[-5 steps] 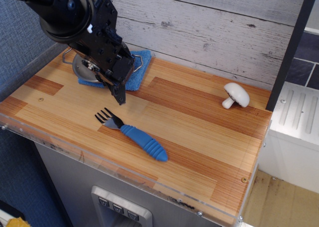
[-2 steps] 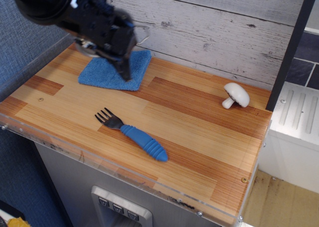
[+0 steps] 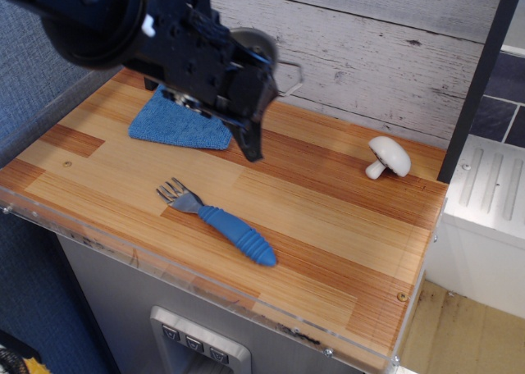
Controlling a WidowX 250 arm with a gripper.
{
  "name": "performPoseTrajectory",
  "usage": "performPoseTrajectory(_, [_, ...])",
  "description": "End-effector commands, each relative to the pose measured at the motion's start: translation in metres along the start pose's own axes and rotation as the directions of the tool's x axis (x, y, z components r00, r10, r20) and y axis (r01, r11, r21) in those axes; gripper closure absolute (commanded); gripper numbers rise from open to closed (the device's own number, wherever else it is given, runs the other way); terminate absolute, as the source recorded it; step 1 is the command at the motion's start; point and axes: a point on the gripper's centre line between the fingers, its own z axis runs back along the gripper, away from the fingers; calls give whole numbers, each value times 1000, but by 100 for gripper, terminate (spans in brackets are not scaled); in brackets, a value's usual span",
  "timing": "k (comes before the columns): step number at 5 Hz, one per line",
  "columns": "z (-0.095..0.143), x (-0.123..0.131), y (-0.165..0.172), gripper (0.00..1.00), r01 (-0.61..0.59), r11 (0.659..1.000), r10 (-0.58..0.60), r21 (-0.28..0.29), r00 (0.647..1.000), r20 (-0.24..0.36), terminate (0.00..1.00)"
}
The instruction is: Put bowl between fork and mushroom
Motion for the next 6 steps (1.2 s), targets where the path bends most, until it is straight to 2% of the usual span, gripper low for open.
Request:
performPoseTrajectory(1, [39, 27, -43, 100, 112, 993, -109, -28, 988, 108, 0])
performPoseTrajectory(3, [50, 29, -90, 100, 225, 970, -209, -91, 965, 156, 0])
performPoseTrajectory(4, [48, 30, -110, 100, 282, 952, -261, -118, 951, 166, 0])
performPoseTrajectory(6, [30, 33, -130, 100, 366, 921, -345, -134, 925, 157, 0])
